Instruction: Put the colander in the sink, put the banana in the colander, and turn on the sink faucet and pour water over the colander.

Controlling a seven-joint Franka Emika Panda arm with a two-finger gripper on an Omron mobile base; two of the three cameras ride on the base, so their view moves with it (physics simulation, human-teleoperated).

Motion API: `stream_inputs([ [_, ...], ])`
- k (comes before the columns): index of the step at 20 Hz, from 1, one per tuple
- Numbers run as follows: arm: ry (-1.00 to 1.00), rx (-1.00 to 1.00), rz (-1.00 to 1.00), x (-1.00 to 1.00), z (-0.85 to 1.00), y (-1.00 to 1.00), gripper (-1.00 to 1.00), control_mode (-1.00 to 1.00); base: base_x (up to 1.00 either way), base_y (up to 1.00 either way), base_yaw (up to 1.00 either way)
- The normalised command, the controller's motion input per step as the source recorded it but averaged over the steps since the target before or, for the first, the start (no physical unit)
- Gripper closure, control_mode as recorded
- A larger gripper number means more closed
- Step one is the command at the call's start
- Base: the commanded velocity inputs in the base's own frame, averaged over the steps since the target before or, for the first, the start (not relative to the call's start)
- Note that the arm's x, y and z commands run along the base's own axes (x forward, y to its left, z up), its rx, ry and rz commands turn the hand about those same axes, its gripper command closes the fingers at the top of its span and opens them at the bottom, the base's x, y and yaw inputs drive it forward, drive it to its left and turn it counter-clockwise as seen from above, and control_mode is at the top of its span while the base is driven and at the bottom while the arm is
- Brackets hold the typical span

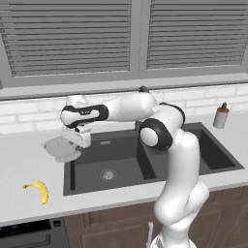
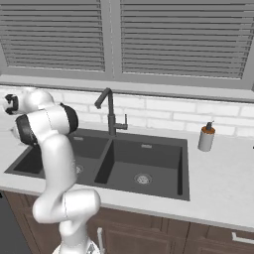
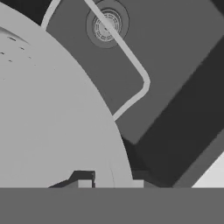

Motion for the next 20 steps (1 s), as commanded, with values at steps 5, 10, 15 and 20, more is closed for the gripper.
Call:
stream_inputs([
  [5,0.00,0.00,-0.59,0.00,-0.02,-0.65,1.00,-1.00,0.00,0.00,0.00],
  [10,0.00,0.00,-0.65,0.00,-0.09,-0.40,1.00,-1.00,0.00,0.00,0.00],
  [15,0.02,0.00,-0.75,0.00,-0.21,-0.35,1.00,-1.00,0.00,0.00,0.00],
  [20,0.04,-0.02,-0.68,0.00,-0.18,-0.30,1.00,-1.00,0.00,0.00,0.00],
])
